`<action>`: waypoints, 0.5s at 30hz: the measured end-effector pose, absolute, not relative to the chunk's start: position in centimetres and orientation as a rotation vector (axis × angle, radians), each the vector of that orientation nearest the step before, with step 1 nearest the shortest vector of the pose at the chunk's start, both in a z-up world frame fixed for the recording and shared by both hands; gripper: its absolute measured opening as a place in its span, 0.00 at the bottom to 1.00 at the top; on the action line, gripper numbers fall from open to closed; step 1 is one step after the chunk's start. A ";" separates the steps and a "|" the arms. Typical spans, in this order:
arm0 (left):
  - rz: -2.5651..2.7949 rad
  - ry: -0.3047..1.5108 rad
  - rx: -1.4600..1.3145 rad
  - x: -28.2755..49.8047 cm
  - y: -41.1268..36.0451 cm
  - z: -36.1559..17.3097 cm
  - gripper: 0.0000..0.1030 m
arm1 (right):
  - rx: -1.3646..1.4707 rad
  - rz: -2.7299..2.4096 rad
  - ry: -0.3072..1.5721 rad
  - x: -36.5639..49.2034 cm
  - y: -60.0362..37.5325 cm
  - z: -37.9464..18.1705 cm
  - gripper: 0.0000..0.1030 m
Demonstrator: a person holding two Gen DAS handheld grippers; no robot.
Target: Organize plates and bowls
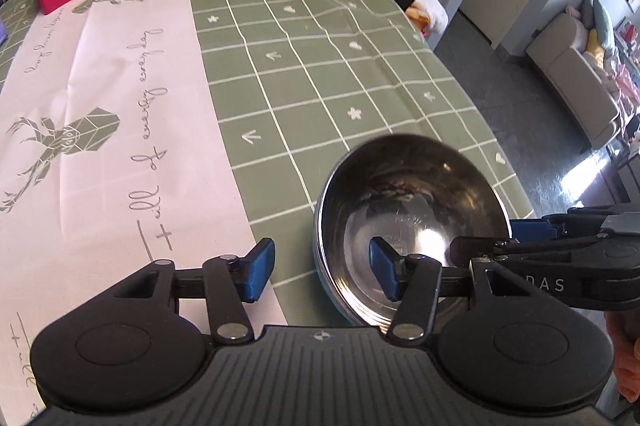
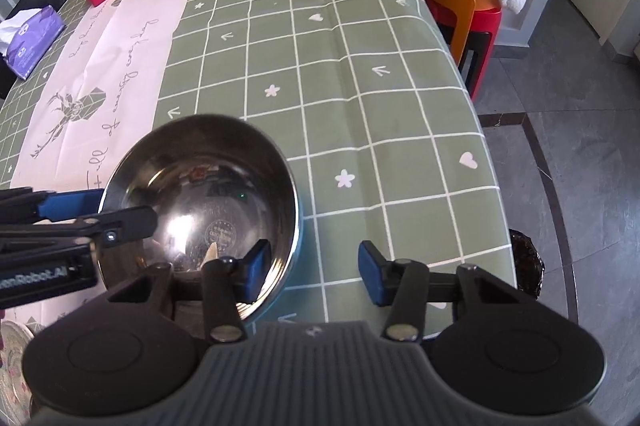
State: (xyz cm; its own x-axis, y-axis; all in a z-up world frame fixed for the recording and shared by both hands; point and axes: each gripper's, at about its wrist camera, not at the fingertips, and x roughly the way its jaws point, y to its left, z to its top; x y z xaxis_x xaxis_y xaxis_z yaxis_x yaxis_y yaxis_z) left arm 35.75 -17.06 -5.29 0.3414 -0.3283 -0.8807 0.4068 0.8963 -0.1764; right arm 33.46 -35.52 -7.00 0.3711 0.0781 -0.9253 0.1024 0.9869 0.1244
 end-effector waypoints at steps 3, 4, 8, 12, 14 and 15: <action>-0.477 1.149 0.097 35.8 -17.3 -5.8 0.45 | 0.167 -0.003 1.196 33.3 -35.2 -7.3 0.40; -0.482 1.155 0.102 35.7 -17.4 -6.0 0.34 | 0.165 -0.002 1.194 33.2 -35.1 -7.3 0.38; -0.507 1.156 0.106 35.4 -17.5 -5.7 0.21 | 0.169 0.020 1.188 33.0 -34.7 -7.0 0.21; -0.487 1.152 0.140 34.9 -17.9 -4.9 0.16 | 0.156 0.018 1.193 32.7 -33.8 -6.6 0.14; -0.485 1.143 0.146 34.5 -17.7 -4.3 0.15 | 0.159 0.025 1.197 32.3 -33.6 -6.3 0.14; -0.486 1.142 0.140 34.3 -17.5 -4.0 0.15 | 0.160 0.030 1.196 32.0 -33.5 -6.0 0.14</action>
State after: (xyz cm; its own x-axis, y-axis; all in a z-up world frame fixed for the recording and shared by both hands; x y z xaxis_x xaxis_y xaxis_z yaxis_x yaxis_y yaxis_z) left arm 34.32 -17.48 -3.99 0.3246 -0.2991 -0.8973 0.4396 0.8877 -0.1369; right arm 32.02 -33.54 -6.05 0.3676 0.1076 -0.9237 0.0614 0.9883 0.1396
